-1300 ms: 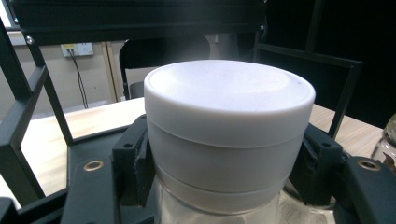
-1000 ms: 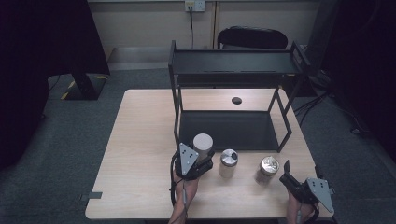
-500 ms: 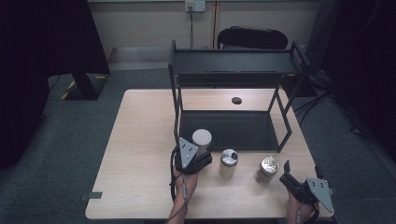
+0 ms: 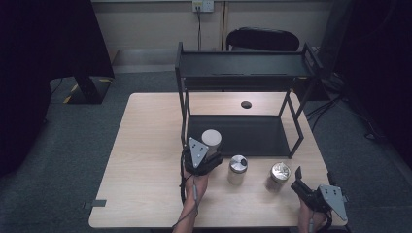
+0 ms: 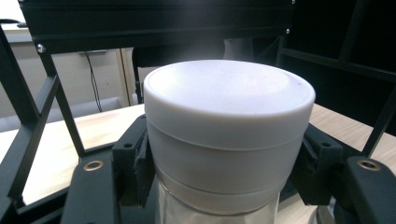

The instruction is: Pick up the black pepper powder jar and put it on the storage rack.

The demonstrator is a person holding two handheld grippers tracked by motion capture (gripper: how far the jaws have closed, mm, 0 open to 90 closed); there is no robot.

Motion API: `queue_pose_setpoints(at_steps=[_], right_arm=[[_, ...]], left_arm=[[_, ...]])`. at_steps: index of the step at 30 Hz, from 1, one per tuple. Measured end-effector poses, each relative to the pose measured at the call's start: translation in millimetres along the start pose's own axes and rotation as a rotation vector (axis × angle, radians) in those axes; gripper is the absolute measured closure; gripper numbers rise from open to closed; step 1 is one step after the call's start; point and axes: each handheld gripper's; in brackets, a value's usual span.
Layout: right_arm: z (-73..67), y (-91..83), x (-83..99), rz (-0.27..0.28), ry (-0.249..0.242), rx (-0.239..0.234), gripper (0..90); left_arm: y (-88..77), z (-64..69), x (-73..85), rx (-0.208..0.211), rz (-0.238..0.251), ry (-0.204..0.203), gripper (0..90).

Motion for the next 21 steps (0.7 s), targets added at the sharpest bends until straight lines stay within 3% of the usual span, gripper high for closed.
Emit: queue_pose_setpoints(at_steps=[21], right_arm=[[1.0, -0.2, 0.2, 0.001, 0.005, -0.003, 0.8]], left_arm=[[21.8, -7.5, -12.0, -0.034, -0.023, 0.003, 34.2]])
Point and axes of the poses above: each handheld gripper's, and its own axes: y roughly forward along the jaws, x roughly out of its underside, z roughly to its right, and after that the axes turned 6 degrees about z, right-handed
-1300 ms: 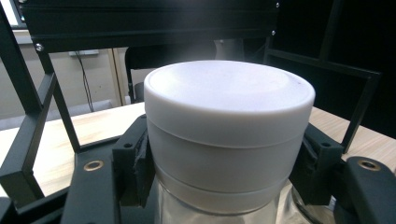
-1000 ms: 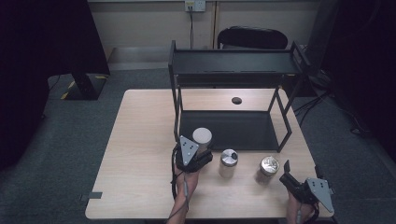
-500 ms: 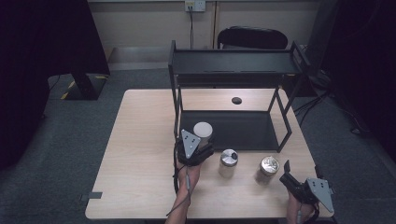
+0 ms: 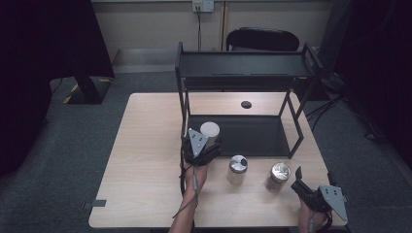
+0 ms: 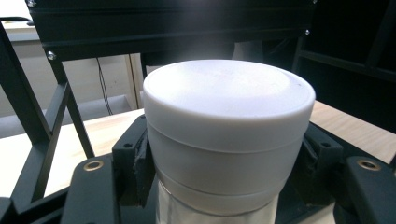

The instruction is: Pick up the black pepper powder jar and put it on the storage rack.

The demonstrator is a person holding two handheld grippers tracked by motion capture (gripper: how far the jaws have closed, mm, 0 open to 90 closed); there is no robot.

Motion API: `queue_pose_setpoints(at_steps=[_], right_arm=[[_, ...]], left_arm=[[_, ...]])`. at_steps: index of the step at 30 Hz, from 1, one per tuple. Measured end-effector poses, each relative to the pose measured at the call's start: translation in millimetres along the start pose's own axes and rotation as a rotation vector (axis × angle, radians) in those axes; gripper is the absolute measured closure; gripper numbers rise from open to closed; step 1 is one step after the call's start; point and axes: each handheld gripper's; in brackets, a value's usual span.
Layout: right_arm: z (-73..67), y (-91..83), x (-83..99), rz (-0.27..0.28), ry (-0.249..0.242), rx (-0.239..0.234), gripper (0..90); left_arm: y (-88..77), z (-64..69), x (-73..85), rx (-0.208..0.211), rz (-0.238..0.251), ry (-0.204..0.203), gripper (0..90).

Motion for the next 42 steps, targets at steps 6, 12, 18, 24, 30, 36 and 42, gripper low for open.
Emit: queue_pose_setpoints(at_steps=[6, 12, 18, 24, 30, 36, 42], right_arm=[[0.3, 0.0, 0.0, 0.000, 0.001, -0.001, 0.8], [0.7, 0.1, -0.2, -0.001, 0.002, -0.003, 0.8], [2.1, 0.1, -0.3, -0.001, 0.006, -0.008, 0.8], [2.0, 0.0, 0.0, 0.000, 0.006, -0.009, 0.8], [2.2, -0.1, 0.1, 0.000, 0.005, -0.010, 0.8], [2.4, -0.2, 0.3, 0.002, 0.006, -0.011, 0.8], [2.5, -0.2, 0.3, 0.002, 0.006, -0.011, 0.8]], left_arm=[[10.4, 1.2, -2.6, -0.011, -0.009, 0.006, 34.2], [16.6, 1.0, -0.7, -0.026, -0.019, -0.018, 34.2], [24.6, 4.2, 4.5, -0.042, -0.021, -0.009, 34.3], [31.3, 6.6, 7.9, -0.070, -0.022, -0.007, 34.3], [35.3, 5.8, 10.7, -0.077, -0.039, -0.003, 34.3], [37.1, 6.0, 16.1, -0.084, -0.040, -0.003, 34.3], [41.6, 5.4, 18.2, -0.080, -0.060, 0.004, 34.3]])
Point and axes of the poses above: each handheld gripper's, and its own axes: y roughly forward along the jaws, x roughly out of its underside, z roughly to its right, and after that the axes turned 6 degrees about z, right-handed
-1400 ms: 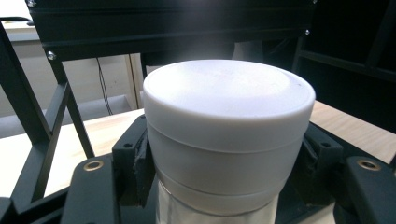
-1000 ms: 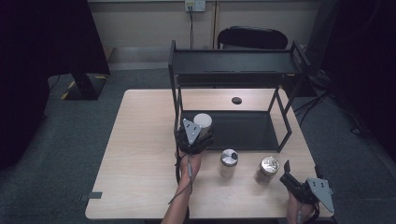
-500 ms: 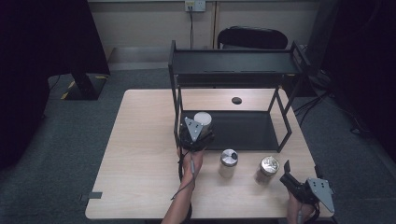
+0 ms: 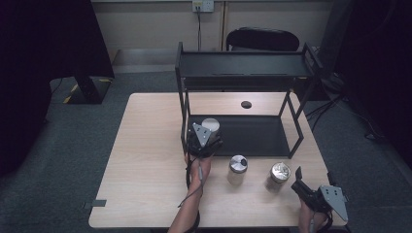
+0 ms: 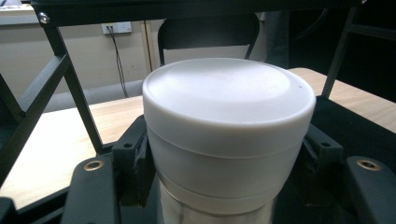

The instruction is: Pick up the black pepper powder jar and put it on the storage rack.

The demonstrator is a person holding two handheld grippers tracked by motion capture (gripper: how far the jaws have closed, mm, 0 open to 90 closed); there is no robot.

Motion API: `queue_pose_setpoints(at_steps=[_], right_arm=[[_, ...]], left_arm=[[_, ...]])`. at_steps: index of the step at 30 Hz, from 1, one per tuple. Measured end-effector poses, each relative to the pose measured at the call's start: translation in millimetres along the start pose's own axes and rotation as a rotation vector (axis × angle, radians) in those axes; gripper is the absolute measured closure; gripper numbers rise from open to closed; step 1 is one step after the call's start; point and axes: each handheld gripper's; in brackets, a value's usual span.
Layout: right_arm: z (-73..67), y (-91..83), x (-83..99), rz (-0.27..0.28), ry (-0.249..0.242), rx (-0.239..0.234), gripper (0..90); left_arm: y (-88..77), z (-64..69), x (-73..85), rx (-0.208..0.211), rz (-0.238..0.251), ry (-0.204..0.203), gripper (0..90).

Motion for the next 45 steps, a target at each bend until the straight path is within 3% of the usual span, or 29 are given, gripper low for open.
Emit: queue_pose_setpoints(at_steps=[10, 25, 45], right_arm=[[0.3, -0.1, 0.1, 0.001, 0.000, -0.002, 0.8], [0.8, -0.3, 0.3, 0.002, 0.002, -0.003, 0.8], [0.3, -0.5, 0.6, 0.004, -0.002, -0.003, 0.8]], left_arm=[[5.2, -3.0, 0.9, 0.014, -0.021, 0.003, 34.3], [10.2, -3.1, 2.0, -0.001, -0.039, 0.007, 34.2], [10.7, -3.5, 1.6, -0.002, -0.050, -0.015, 33.9]])
Point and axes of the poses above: each handheld gripper's, and its own axes: y roughly forward along the jaws, x roughly out of its underside, z roughly to its right, and after that the axes turned 6 degrees about z, right-handed
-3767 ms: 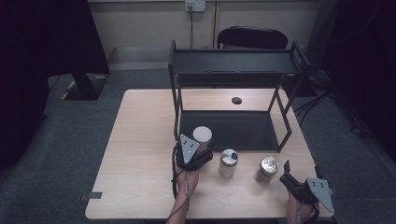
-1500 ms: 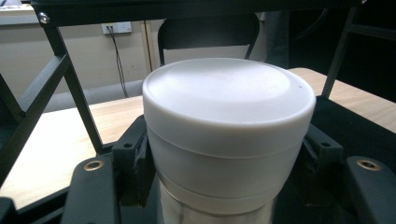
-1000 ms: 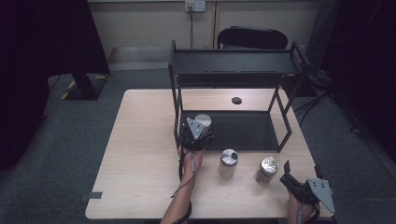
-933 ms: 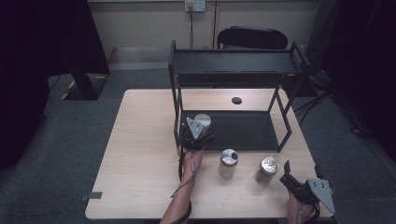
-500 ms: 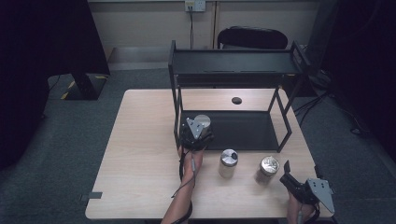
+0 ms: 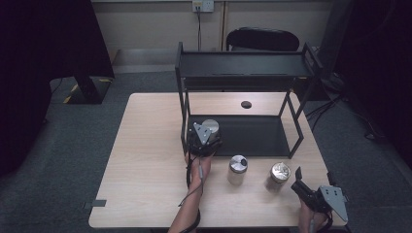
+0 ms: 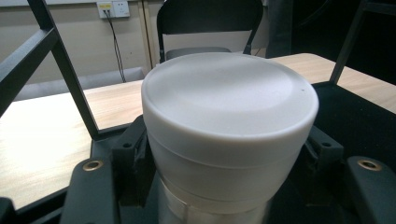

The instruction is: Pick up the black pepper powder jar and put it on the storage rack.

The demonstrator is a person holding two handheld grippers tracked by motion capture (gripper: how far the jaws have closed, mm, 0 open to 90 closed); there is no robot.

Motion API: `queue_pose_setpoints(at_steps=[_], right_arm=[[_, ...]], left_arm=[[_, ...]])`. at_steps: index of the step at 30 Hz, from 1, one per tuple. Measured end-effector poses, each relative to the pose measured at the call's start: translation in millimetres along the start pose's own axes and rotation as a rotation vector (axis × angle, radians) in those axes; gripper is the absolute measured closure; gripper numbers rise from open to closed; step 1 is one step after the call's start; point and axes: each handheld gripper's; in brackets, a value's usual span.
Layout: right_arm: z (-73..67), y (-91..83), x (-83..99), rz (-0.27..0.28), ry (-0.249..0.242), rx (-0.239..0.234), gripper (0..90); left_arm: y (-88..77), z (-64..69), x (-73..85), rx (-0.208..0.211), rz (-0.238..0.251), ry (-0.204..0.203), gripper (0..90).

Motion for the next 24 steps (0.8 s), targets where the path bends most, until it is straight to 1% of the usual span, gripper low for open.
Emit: queue_pose_setpoints(at_steps=[10, 16, 22, 24], right_arm=[[-0.3, -0.1, 0.1, 0.001, -0.001, 0.001, 0.8], [-0.2, -0.1, 0.2, 0.001, 0.000, 0.001, 0.8], [-0.4, 0.0, 0.1, 0.001, 0.000, 0.002, 0.8], [-0.5, -0.1, 0.1, 0.001, 0.001, 0.003, 0.8]], left_arm=[[-0.3, -2.7, -2.2, 0.010, -0.010, -0.011, 33.6], [0.0, -5.1, -2.7, 0.017, -0.012, -0.035, 31.9], [-0.2, -4.3, -4.0, 0.015, -0.012, -0.030, 30.6], [0.1, -5.7, -4.2, 0.023, -0.013, -0.035, 29.6]])
Point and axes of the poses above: each handheld gripper's, and its own axes: y roughly forward along the jaws, x roughly out of its underside, z roughly to its right, and after that the axes turned 6 degrees about z, right-handed
